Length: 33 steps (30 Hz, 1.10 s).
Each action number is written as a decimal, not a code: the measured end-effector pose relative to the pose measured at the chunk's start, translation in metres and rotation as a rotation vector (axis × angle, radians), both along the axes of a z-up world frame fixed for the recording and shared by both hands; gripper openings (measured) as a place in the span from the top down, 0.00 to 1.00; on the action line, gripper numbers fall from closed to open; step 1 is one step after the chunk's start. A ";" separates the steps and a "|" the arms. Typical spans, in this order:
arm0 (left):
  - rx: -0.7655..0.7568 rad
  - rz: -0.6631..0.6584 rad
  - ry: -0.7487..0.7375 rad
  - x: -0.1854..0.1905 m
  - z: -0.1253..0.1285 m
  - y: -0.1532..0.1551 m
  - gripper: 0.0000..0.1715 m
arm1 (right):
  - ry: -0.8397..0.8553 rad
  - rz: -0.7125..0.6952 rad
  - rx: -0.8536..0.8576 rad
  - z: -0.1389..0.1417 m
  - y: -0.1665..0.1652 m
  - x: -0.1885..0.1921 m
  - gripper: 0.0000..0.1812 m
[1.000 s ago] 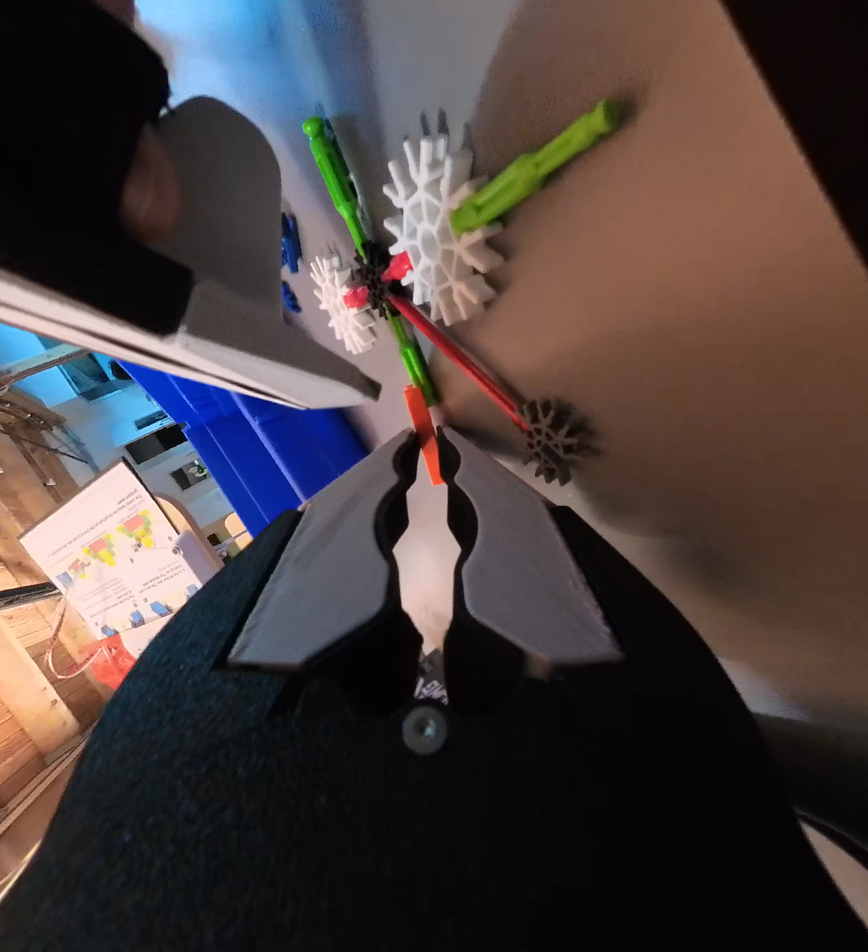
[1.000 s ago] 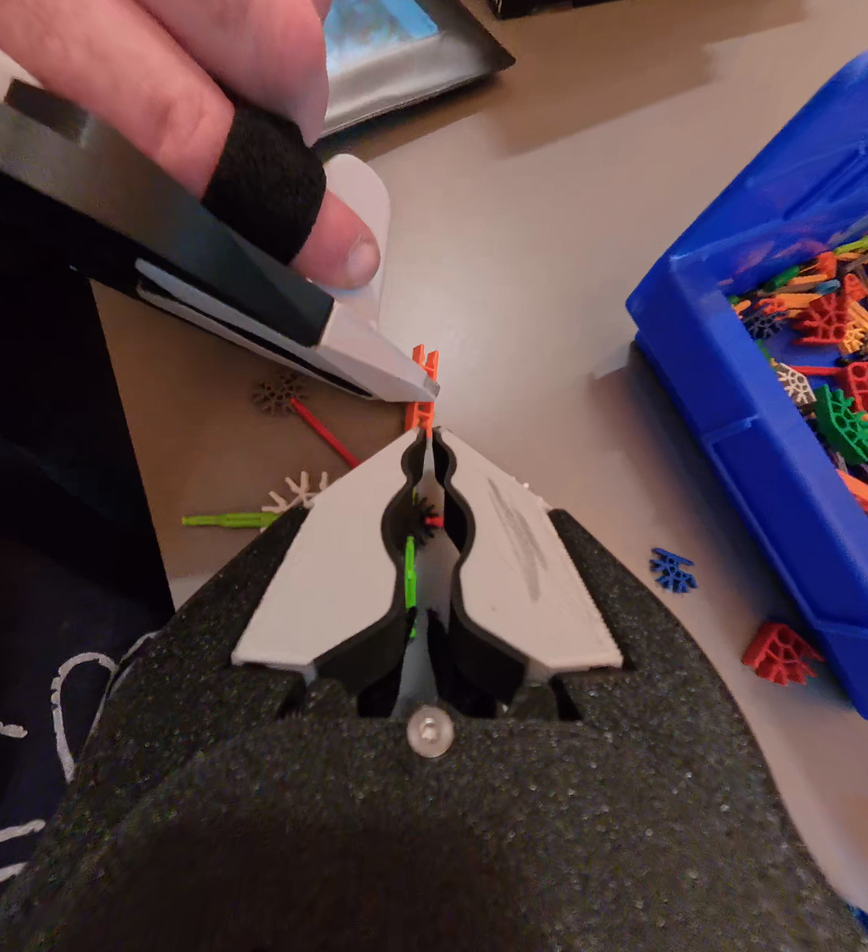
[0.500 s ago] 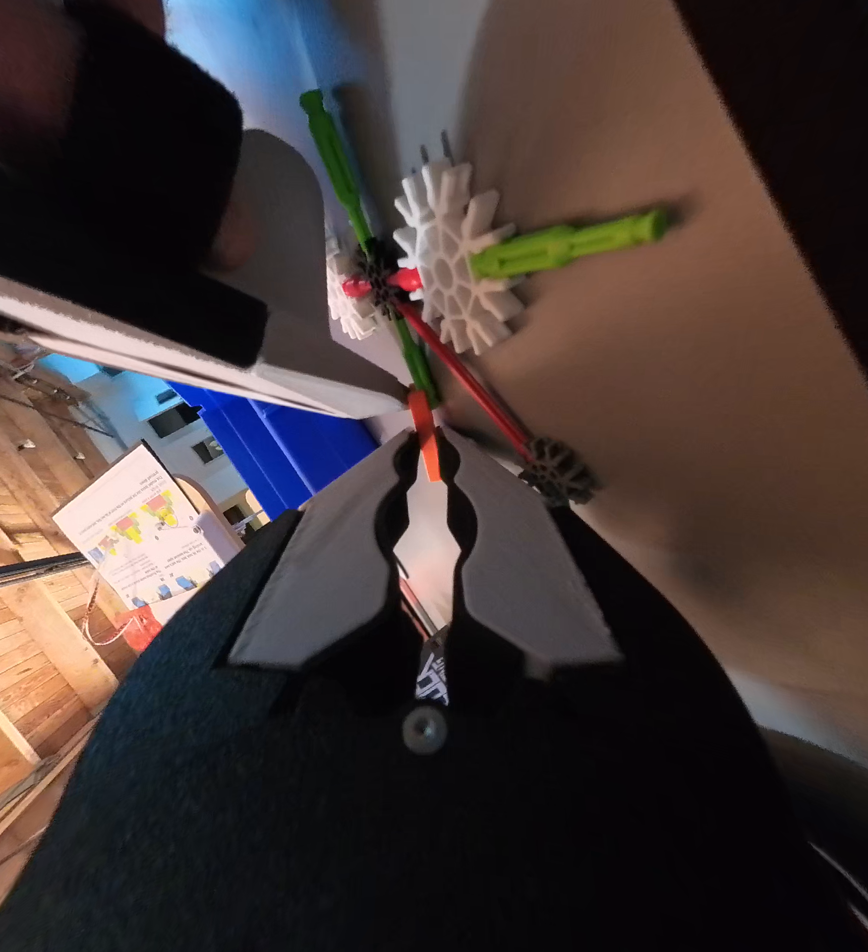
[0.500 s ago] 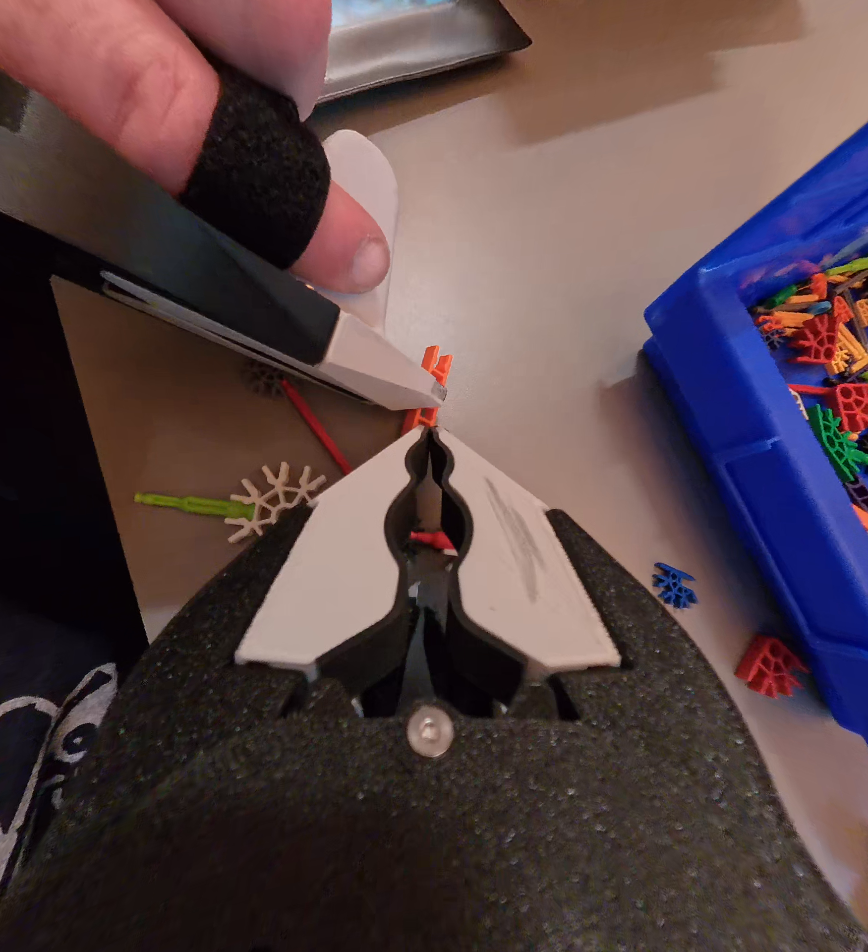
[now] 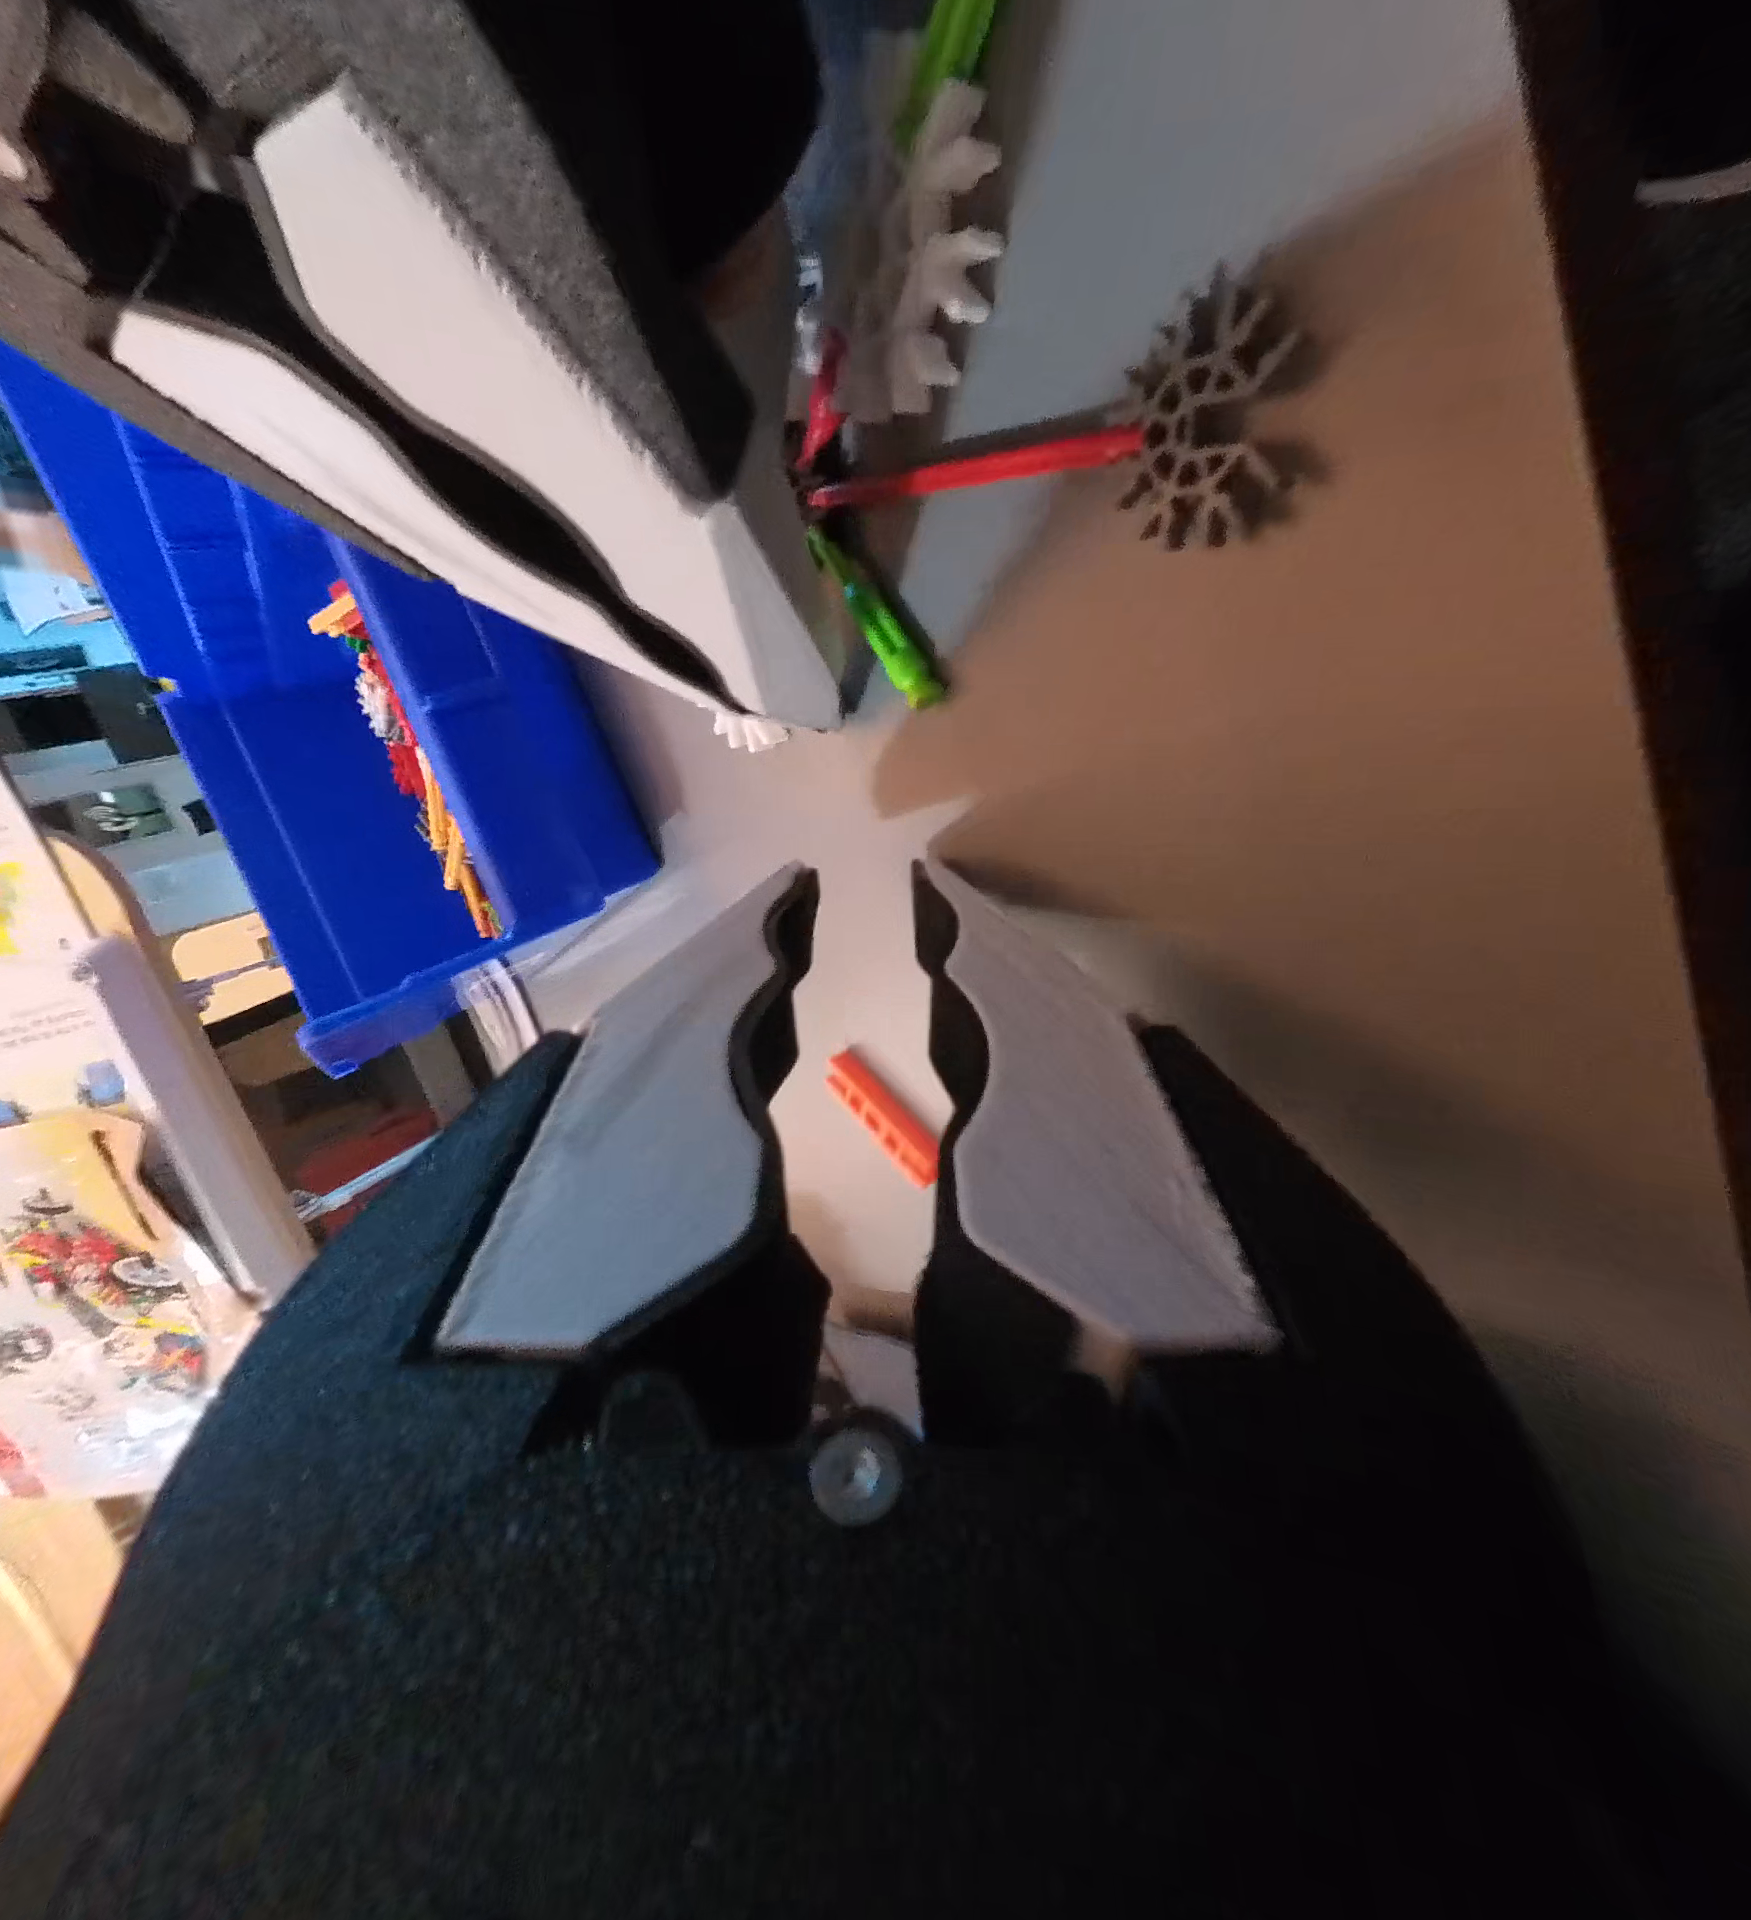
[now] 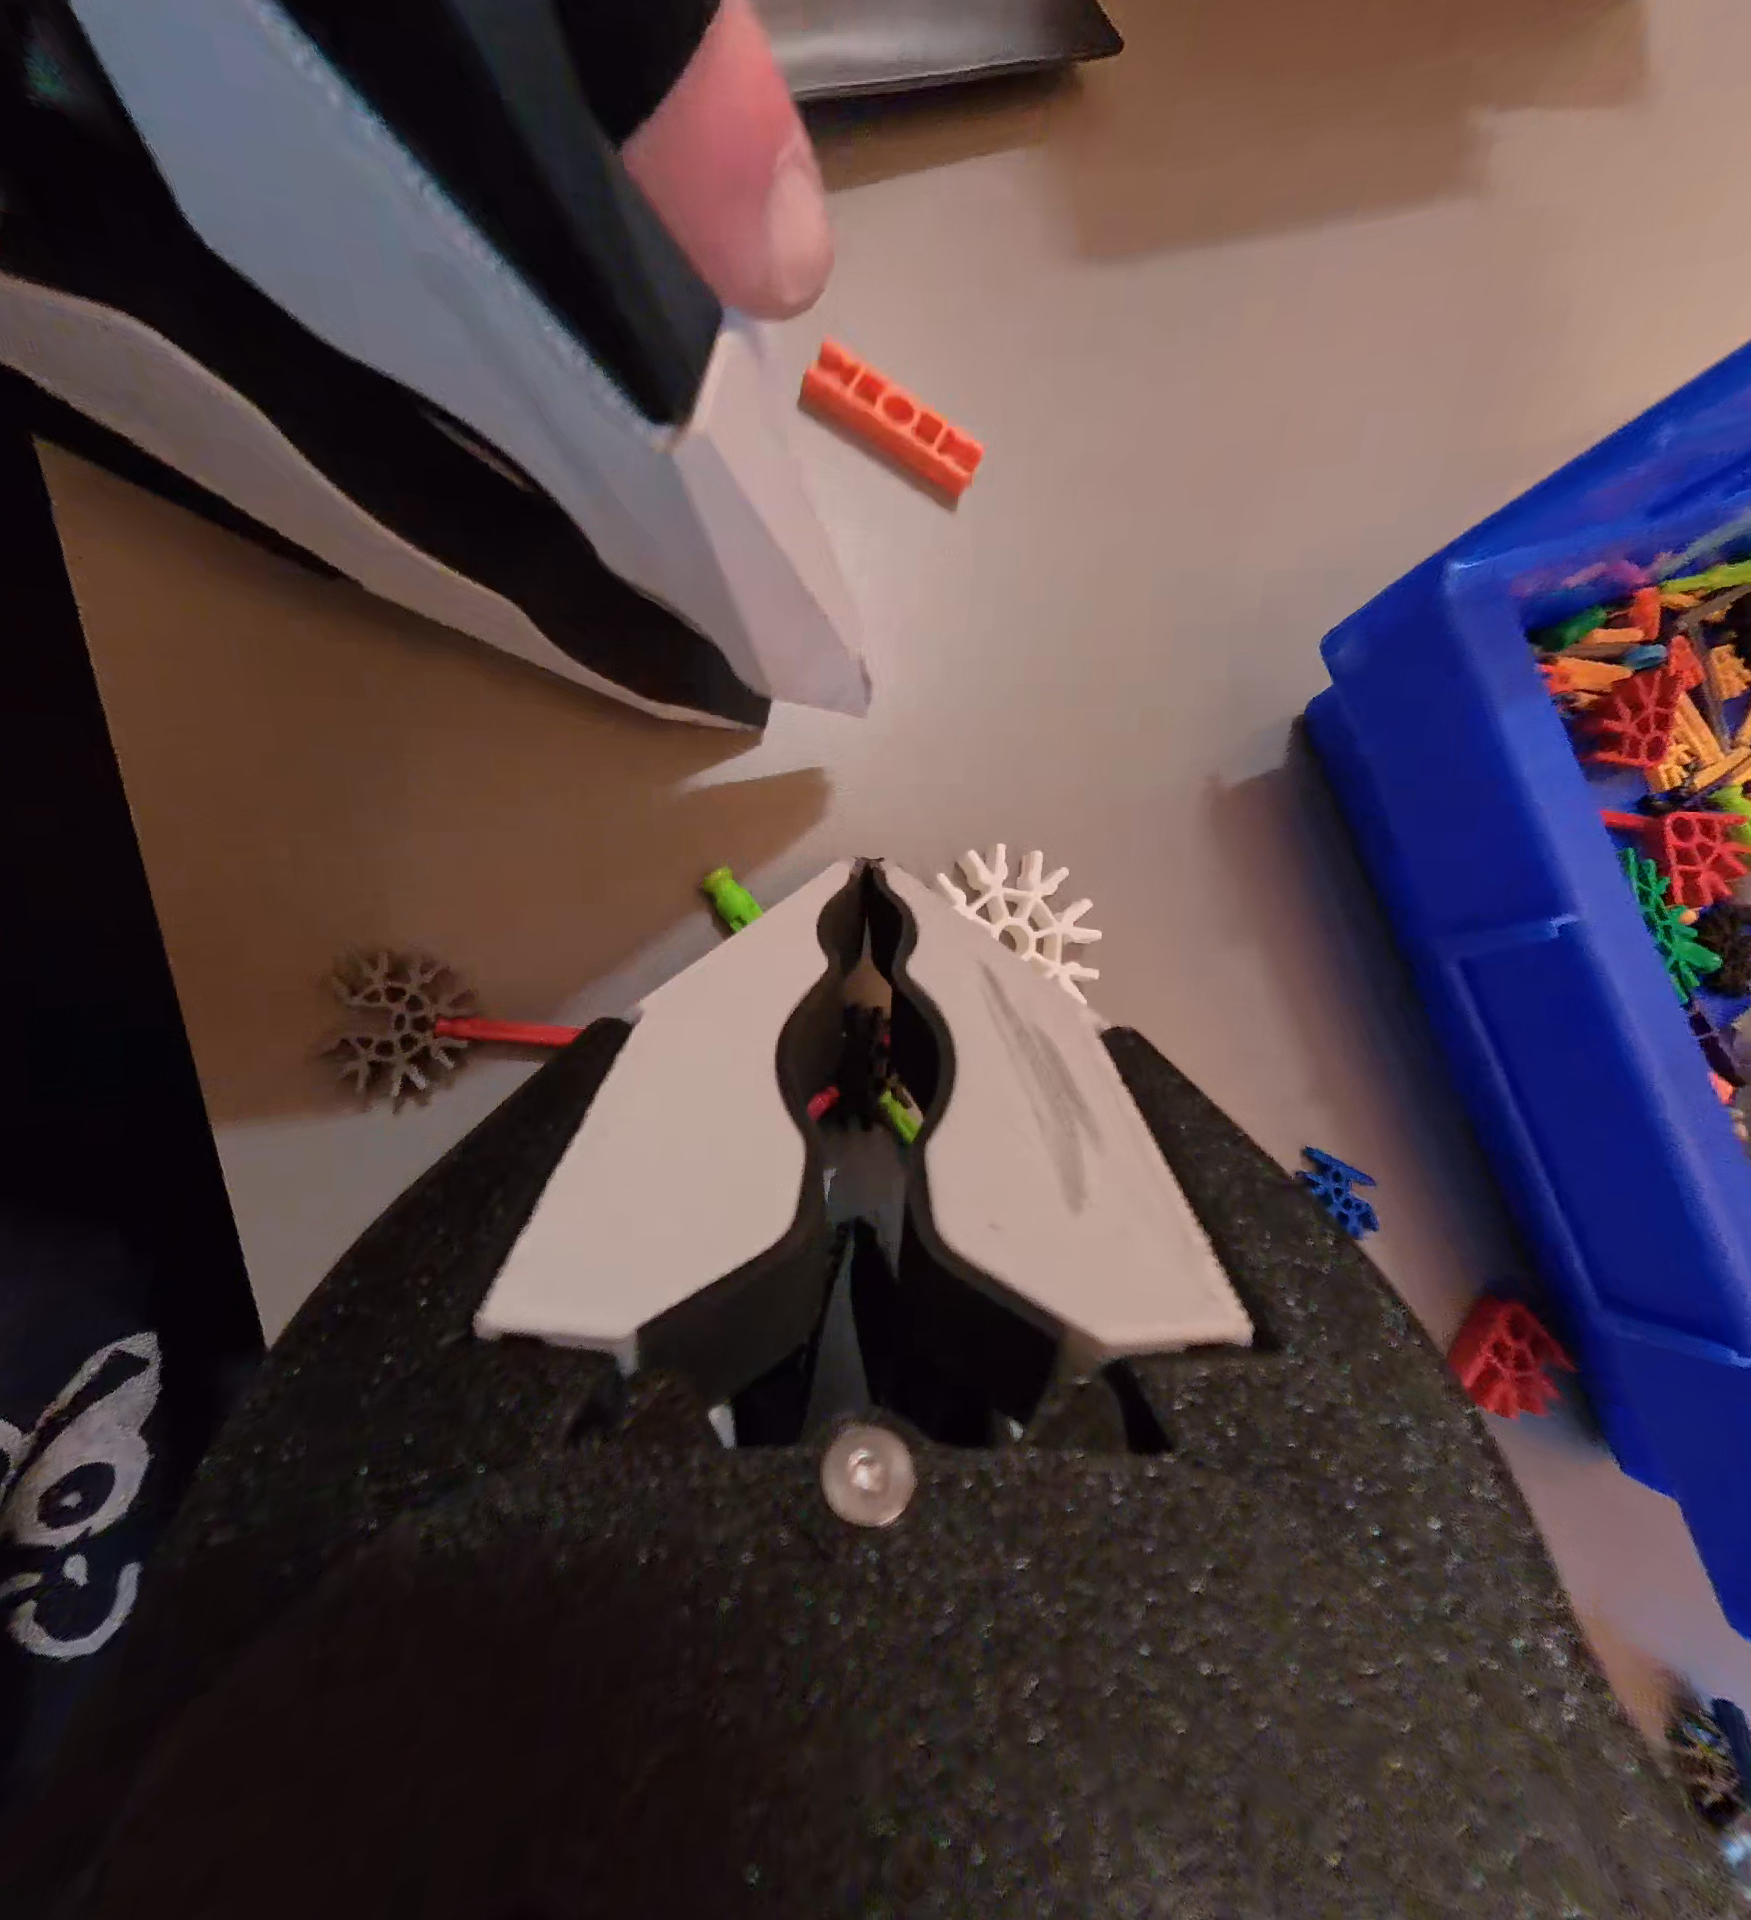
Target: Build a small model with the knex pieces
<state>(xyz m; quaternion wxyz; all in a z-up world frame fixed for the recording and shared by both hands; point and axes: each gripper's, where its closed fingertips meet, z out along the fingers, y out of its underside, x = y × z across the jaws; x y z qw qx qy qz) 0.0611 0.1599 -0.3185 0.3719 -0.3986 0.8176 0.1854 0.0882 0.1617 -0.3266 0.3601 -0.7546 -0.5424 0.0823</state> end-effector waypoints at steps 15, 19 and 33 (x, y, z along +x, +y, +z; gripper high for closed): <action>-0.534 0.458 -0.204 -0.048 0.016 0.040 0.86 | 0.165 0.007 -0.056 0.030 -0.006 0.014 0.98; -0.656 0.565 -0.186 -0.063 -0.003 0.052 0.89 | 0.171 0.009 -0.058 0.031 -0.010 0.019 0.98; -0.811 0.427 -0.217 -0.005 0.011 -0.010 0.95 | 0.136 -0.023 -0.063 0.006 -0.006 0.024 1.00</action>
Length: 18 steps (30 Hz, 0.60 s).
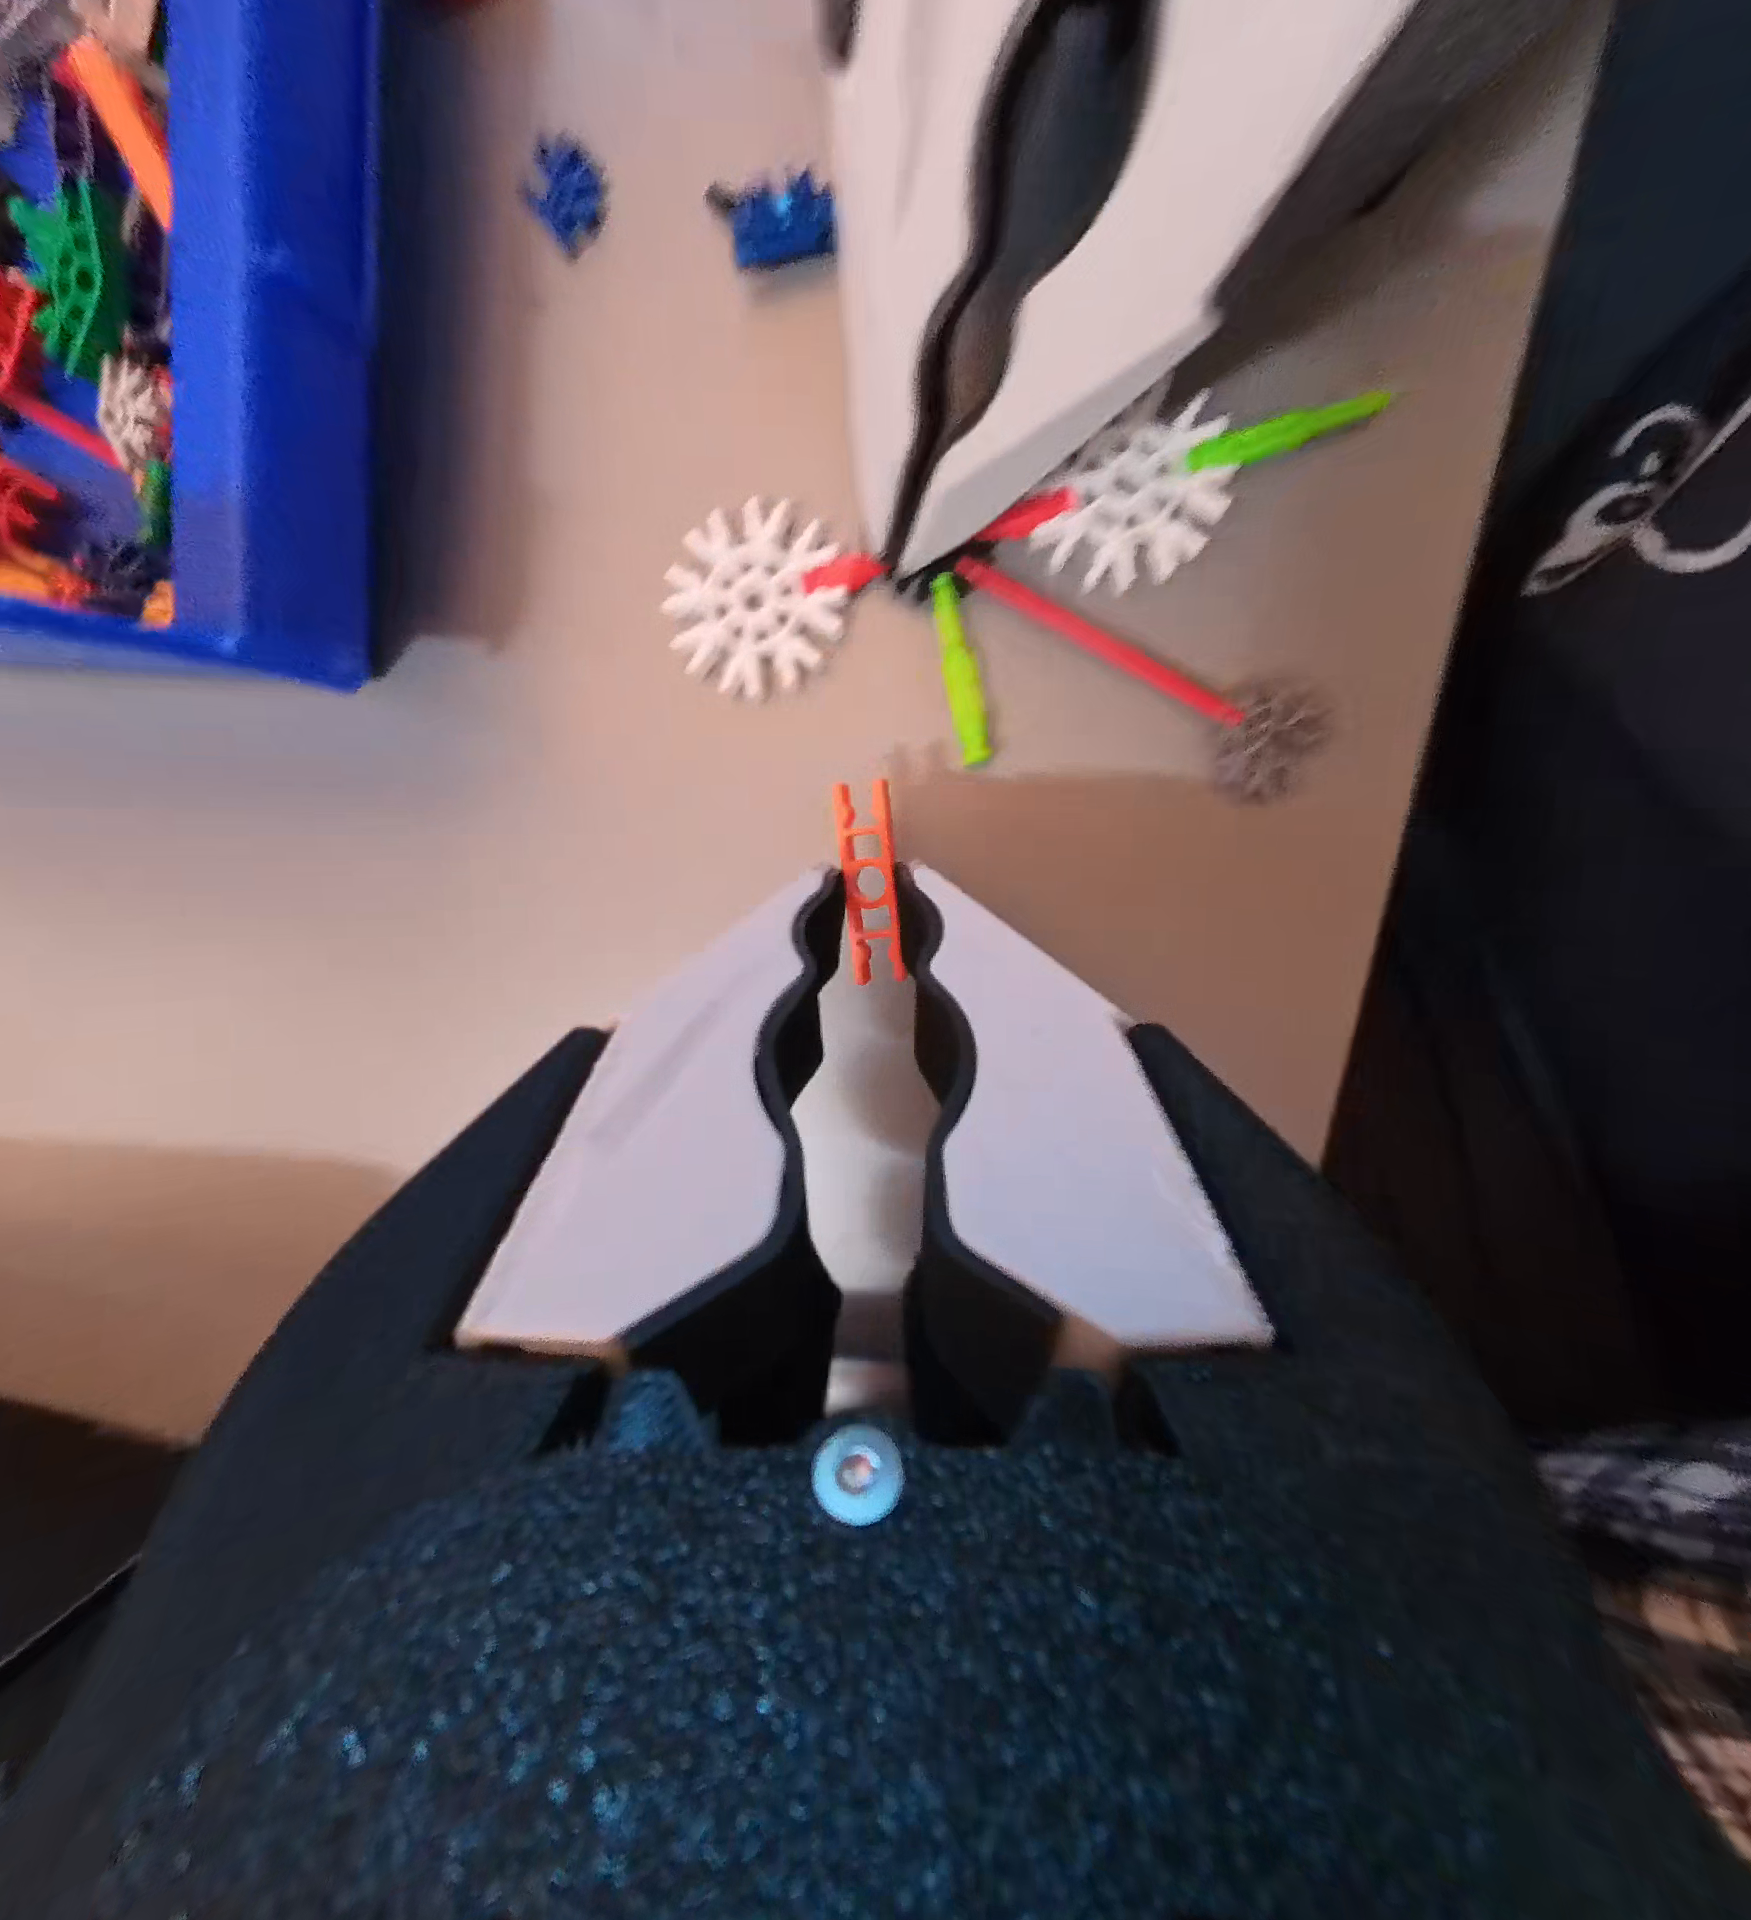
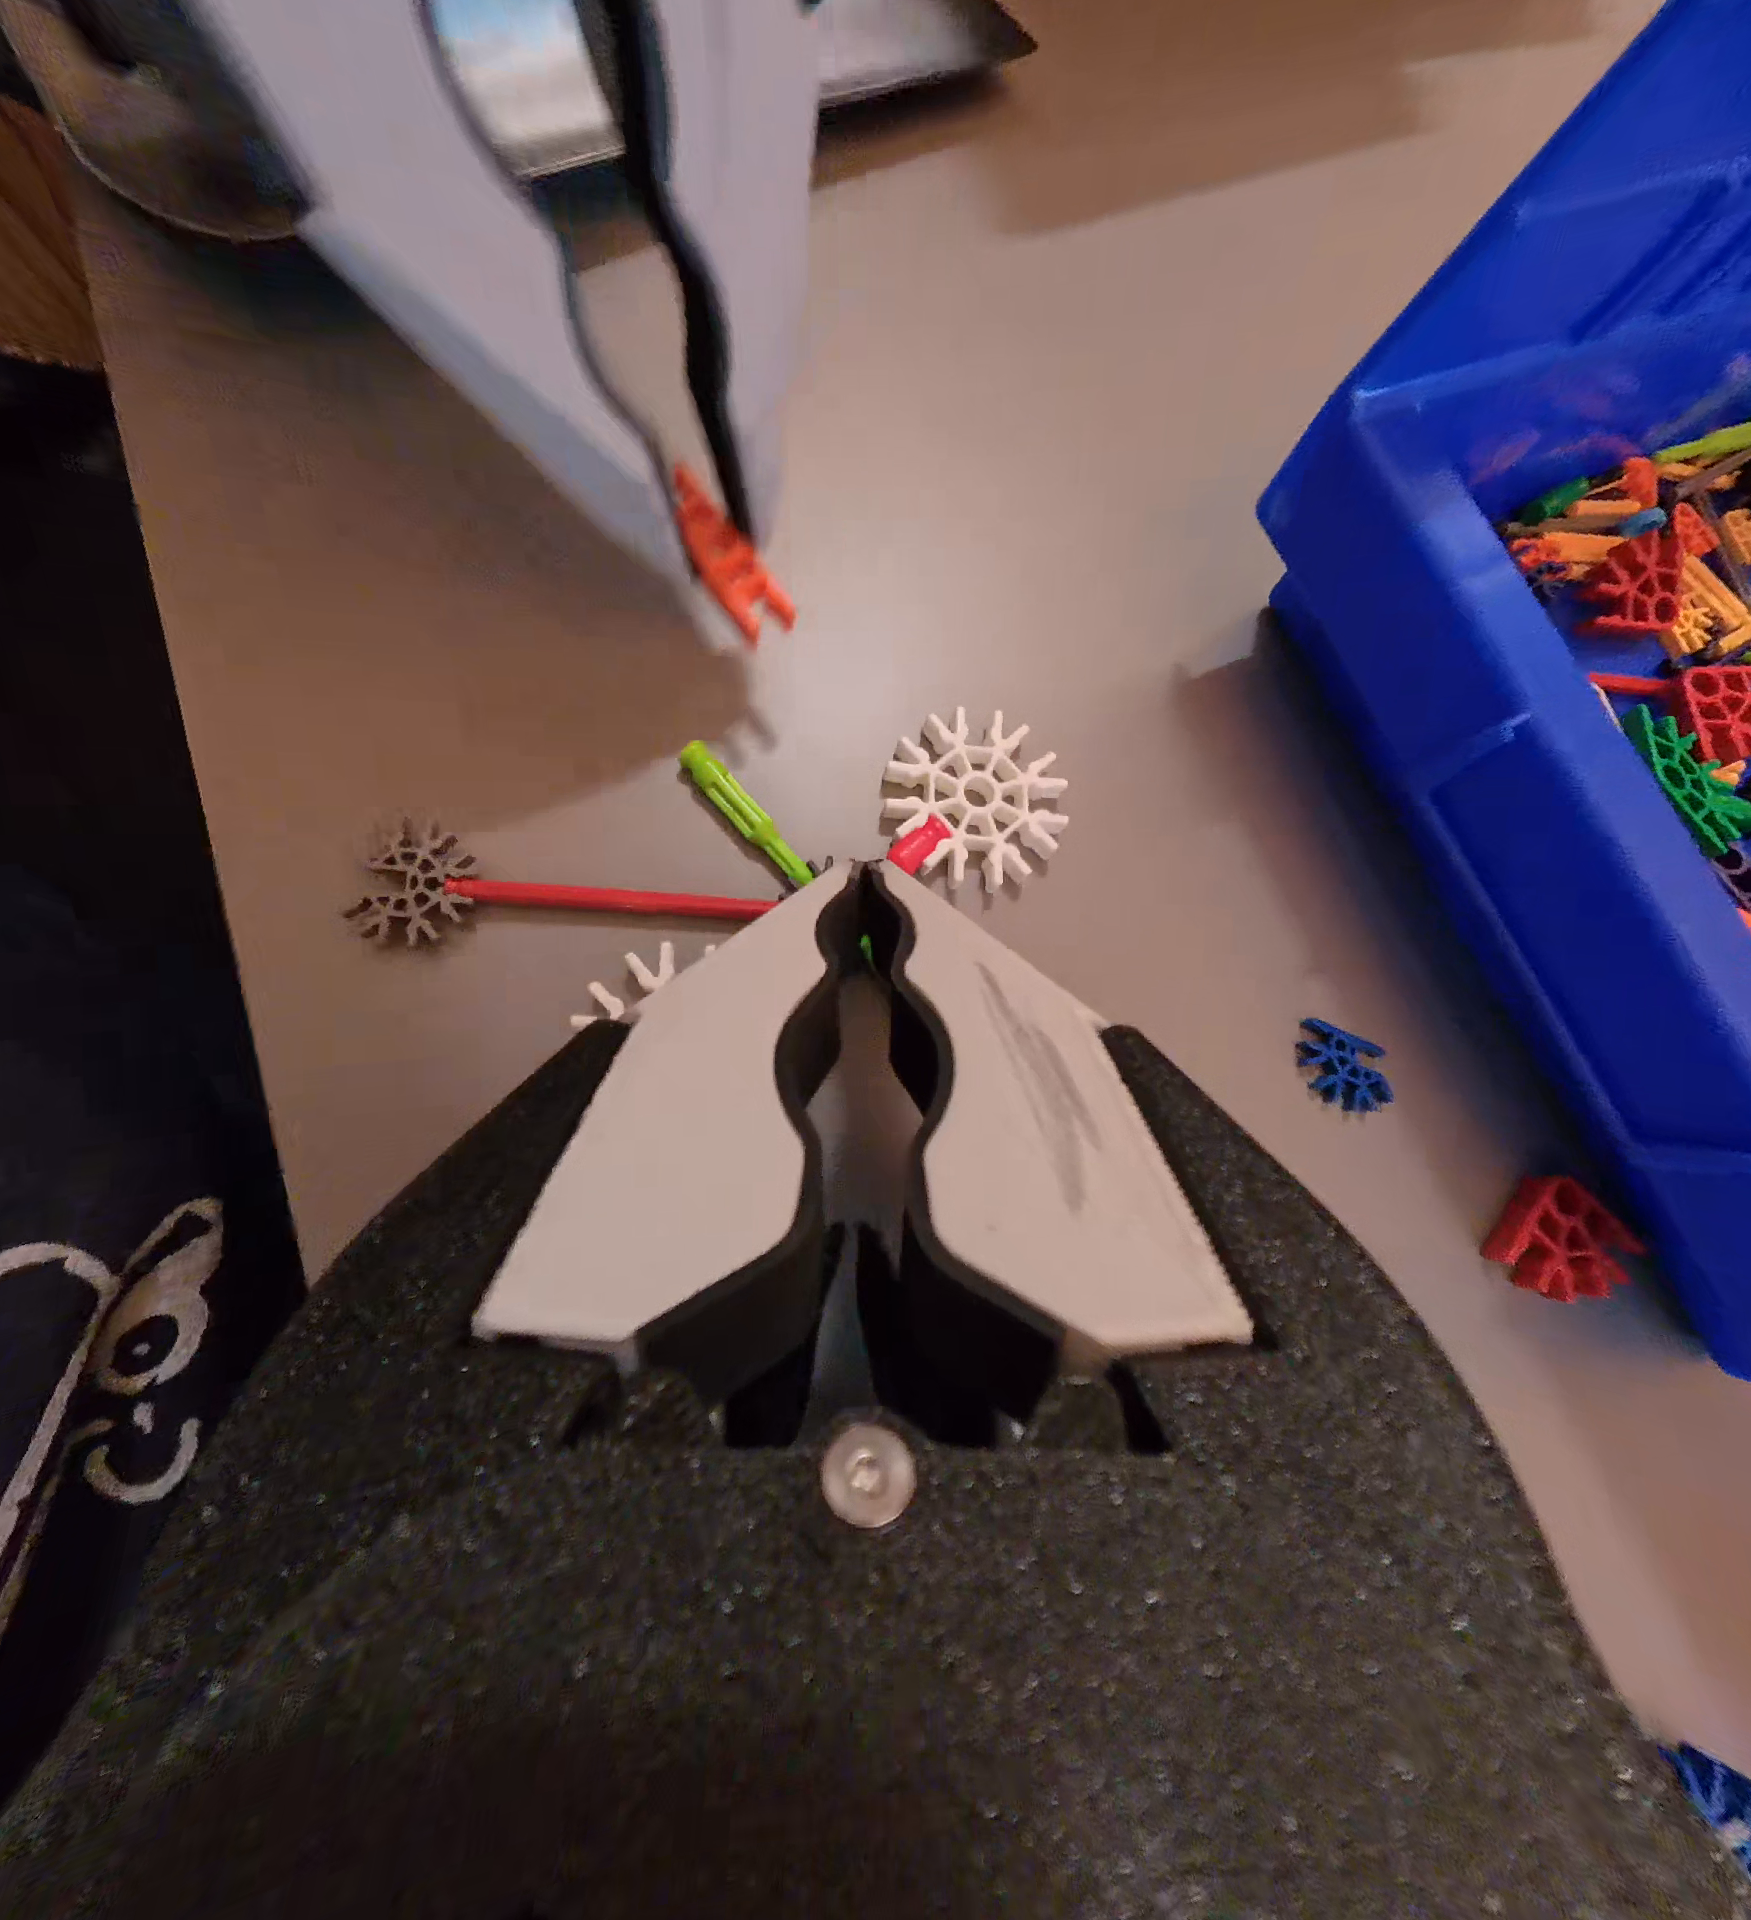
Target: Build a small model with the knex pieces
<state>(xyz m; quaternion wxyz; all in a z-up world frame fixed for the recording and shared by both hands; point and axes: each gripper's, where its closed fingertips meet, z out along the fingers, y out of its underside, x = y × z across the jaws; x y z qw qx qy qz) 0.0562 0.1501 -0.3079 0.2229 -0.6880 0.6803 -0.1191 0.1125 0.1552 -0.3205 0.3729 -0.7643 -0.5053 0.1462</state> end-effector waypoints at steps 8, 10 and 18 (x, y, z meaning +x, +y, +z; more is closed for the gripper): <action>0.075 -0.014 0.076 0.010 -0.010 -0.005 0.95 | -0.003 -0.028 0.037 0.000 0.013 -0.002 1.00; 0.066 -0.010 0.079 0.012 -0.011 -0.006 0.95 | 0.001 -0.032 0.034 0.000 0.014 -0.002 1.00; 0.053 0.042 0.104 0.014 -0.015 -0.006 0.95 | -0.005 -0.042 0.050 0.000 0.015 -0.003 1.00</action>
